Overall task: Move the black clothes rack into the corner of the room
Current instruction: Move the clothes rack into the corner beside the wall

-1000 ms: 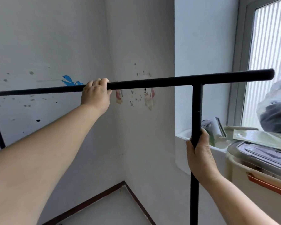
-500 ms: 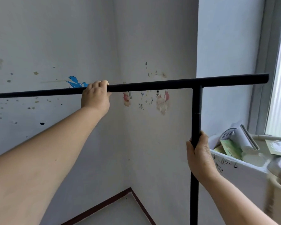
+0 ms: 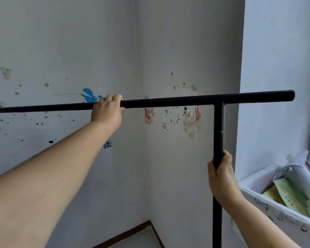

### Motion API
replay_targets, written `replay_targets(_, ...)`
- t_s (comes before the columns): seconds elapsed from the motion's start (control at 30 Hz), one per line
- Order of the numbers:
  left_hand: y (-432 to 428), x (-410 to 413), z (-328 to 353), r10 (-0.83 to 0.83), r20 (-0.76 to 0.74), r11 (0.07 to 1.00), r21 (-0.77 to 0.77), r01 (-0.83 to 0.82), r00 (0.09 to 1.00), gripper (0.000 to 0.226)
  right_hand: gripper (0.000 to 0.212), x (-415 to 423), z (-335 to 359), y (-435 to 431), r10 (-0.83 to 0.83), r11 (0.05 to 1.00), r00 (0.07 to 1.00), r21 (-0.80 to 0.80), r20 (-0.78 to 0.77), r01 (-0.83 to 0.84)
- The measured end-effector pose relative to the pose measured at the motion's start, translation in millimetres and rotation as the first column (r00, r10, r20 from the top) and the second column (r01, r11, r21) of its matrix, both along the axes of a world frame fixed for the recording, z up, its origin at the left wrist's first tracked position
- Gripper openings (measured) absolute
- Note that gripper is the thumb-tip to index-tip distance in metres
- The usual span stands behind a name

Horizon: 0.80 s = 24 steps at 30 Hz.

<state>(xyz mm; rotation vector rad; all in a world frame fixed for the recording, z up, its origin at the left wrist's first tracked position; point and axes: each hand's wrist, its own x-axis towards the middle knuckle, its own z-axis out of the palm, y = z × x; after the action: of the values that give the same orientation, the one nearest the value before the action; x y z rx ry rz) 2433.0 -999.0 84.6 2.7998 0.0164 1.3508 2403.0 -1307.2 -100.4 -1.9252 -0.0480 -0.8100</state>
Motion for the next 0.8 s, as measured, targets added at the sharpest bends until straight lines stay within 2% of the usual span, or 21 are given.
replay_targets(0.2, 1.6, 17.1, -3.7, -0.074, -0.021, 0.994, -0.081, 0.072, 0.997, 0.023, 0.034, 16.8, 0.8, -3.1, -0.008, 1.000, 1.000, 0.001, -0.005, 0.008)
replay_targets(0.47, -2.2, 9.7, -3.4, -0.082, -0.026, 0.996, -0.039, 0.081, 0.996, 0.023, 0.042, 10.7, 1.0, -2.6, -0.062, 0.998, 0.998, -0.003, 0.027, 0.062)
replay_targets(0.8, -9.2, -16.0, -11.7, -0.092, -0.002, 0.991, -0.099, 0.092, 0.996, 0.027, 0.039, -15.0, -0.6, 2.2, -0.071, 0.997, 0.997, 0.013, 0.019, 0.071)
